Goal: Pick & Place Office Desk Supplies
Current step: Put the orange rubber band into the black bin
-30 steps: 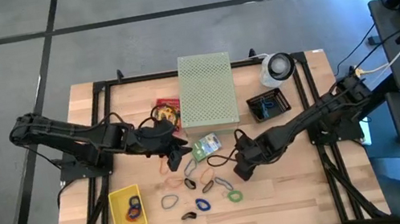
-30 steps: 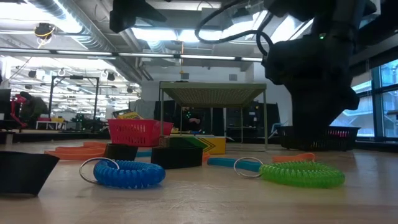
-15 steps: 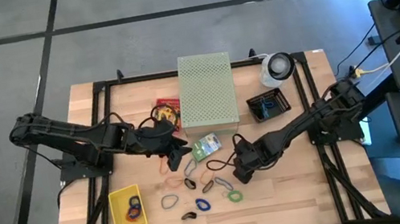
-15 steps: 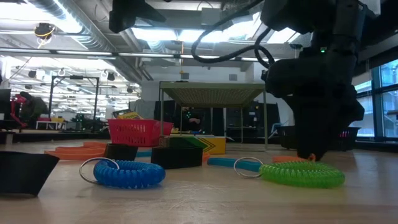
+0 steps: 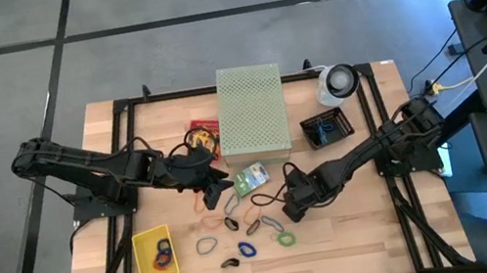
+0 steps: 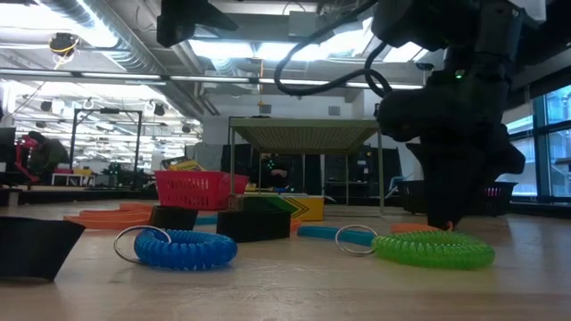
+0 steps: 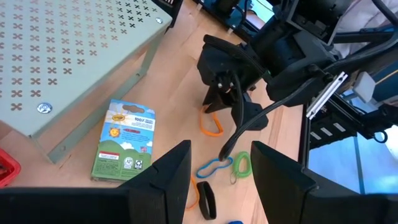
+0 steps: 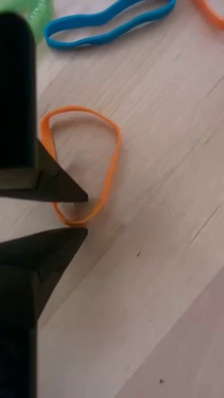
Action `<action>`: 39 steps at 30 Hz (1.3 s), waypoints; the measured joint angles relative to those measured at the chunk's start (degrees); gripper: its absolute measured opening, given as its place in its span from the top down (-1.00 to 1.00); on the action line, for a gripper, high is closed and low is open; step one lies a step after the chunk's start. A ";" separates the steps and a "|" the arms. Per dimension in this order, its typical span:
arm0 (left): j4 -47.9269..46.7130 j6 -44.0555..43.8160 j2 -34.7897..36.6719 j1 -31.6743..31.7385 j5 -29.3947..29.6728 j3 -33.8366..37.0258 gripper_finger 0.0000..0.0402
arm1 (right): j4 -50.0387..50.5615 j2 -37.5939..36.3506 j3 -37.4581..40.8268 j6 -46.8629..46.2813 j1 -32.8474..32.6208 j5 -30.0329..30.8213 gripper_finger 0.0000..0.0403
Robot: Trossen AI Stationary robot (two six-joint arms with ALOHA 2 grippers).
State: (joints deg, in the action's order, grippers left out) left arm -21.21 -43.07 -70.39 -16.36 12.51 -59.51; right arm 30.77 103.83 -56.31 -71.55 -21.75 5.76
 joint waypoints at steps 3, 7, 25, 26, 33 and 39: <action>0.00 0.03 0.00 0.00 0.00 0.00 0.20 | -0.87 0.05 0.02 -0.65 -0.35 0.07 0.77; 0.00 0.24 0.00 0.00 0.00 0.00 0.20 | -1.85 0.14 0.04 -1.76 -0.89 0.23 0.94; -0.04 0.42 0.00 0.00 -0.19 0.00 0.20 | -1.52 -6.20 0.31 -3.04 -4.64 -2.67 1.00; -0.04 0.42 0.00 0.00 -0.20 0.00 0.20 | -1.30 -6.82 0.31 -3.04 -4.80 -2.15 1.00; -0.05 0.83 0.00 0.00 -0.20 0.00 0.20 | 0.66 -12.02 0.26 -3.30 -6.72 -0.22 1.00; -0.05 1.31 0.00 0.00 -0.20 0.00 0.20 | 6.78 -18.68 0.18 -4.36 -7.25 3.79 1.00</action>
State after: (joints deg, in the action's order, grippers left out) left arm -21.26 -41.75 -70.39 -16.36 12.32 -59.51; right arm 37.56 85.15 -56.13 -75.91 -28.99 9.55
